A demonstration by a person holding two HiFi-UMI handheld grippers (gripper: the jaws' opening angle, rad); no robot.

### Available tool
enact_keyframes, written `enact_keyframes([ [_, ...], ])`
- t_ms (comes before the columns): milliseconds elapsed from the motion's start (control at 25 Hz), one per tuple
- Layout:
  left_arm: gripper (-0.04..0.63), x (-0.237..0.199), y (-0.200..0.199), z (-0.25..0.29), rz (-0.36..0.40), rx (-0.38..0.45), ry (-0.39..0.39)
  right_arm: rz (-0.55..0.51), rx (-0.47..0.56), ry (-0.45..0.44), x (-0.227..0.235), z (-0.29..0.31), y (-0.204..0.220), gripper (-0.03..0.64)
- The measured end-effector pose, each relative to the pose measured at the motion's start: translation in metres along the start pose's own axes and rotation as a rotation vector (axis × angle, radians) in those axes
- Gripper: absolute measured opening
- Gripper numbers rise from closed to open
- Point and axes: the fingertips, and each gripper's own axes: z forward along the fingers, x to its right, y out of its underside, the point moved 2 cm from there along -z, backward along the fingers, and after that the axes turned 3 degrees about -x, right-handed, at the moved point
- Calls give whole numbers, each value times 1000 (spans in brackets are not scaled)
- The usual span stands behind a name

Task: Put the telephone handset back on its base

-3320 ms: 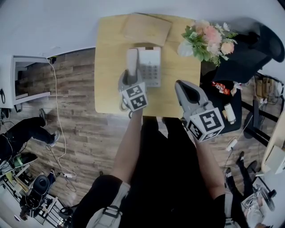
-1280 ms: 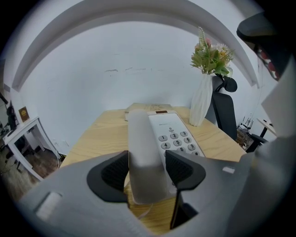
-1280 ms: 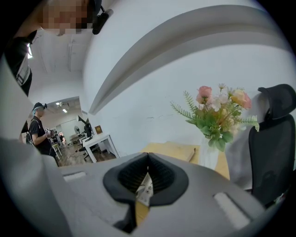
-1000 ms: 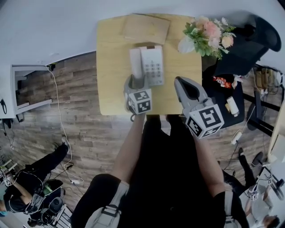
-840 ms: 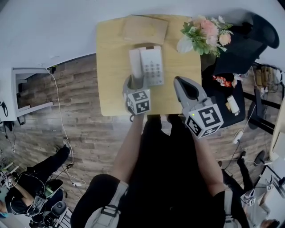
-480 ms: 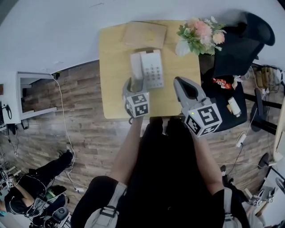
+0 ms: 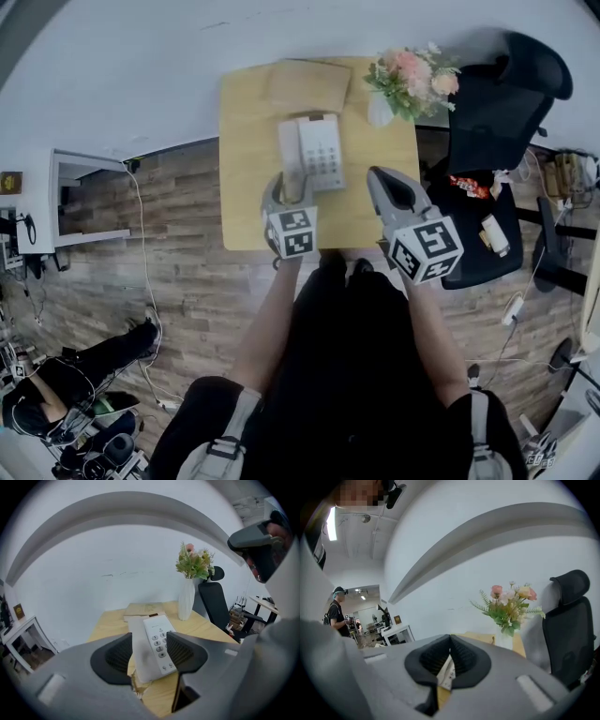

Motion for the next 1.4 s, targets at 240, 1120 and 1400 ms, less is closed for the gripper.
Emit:
enact_keyframes([
  [240,219,12,-17,-31,4,36,-32,-13,9,-27,0,-24,0,3],
  [1120,54,57,-26,-137,6,133,-66,-14,2,-53,-14,-111,33,3],
  [1400,17,72,-30,-160,14,159,-59,-12,2,-56,-15,-126,43,3],
])
